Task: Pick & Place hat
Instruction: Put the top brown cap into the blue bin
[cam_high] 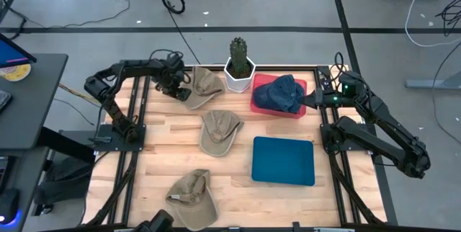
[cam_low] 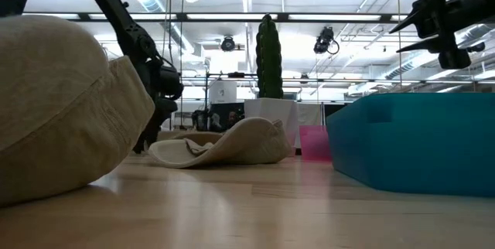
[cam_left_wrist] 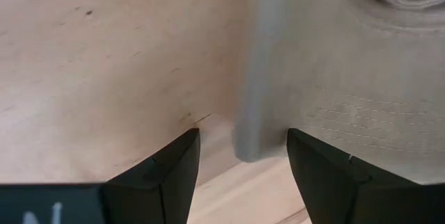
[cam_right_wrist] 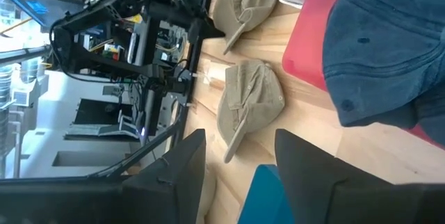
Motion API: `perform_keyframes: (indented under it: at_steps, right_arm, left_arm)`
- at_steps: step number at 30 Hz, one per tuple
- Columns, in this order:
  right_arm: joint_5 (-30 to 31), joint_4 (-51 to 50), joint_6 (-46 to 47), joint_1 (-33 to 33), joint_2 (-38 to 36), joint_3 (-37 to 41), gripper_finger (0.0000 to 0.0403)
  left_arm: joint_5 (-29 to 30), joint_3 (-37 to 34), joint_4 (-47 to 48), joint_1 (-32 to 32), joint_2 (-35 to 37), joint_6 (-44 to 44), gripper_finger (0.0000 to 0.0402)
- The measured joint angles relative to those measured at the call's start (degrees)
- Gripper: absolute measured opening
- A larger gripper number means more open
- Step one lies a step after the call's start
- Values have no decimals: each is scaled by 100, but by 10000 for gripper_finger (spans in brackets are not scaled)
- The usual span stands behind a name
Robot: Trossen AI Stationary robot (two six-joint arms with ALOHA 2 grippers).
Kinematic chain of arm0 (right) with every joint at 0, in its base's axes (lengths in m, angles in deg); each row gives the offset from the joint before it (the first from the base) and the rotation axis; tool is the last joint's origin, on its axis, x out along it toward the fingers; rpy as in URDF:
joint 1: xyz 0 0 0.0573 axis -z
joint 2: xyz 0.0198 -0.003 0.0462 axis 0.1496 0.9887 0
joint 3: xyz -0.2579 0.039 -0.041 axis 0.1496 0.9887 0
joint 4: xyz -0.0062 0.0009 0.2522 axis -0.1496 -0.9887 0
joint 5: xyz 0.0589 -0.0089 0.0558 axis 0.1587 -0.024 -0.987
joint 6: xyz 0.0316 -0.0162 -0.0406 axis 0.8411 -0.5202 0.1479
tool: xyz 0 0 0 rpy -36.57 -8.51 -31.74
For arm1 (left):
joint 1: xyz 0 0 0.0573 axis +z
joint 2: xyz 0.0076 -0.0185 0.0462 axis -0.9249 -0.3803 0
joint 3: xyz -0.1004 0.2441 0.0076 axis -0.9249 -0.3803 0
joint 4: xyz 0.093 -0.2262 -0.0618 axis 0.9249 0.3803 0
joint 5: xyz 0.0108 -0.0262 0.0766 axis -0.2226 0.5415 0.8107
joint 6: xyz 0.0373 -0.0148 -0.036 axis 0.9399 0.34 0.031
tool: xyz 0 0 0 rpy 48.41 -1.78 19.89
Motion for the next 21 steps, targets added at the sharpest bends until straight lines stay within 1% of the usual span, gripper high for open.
perform_keyframes:
  at_steps: [2, 6, 10, 15, 21]
  right_arm:
    - [42, 41, 1, 2, 1, 0, 176]
    - [70, 176, 19, 2, 1, 0, 176]
    - [71, 278, 33, 0, 1, 0, 176]
    - [87, 284, 45, 2, 1, 0, 176]
    - [87, 287, 45, 2, 1, 0, 176]
  left_arm:
    - [-114, -102, -130, 6, 25, -6, 222]
    - [-69, -121, -203, -28, 107, -8, 222]
    - [-136, -104, -640, -21, 278, -61, 222]
    - [-406, -108, -961, -17, 322, -260, 222]
    - [-466, -110, -847, -33, 320, -257, 219]
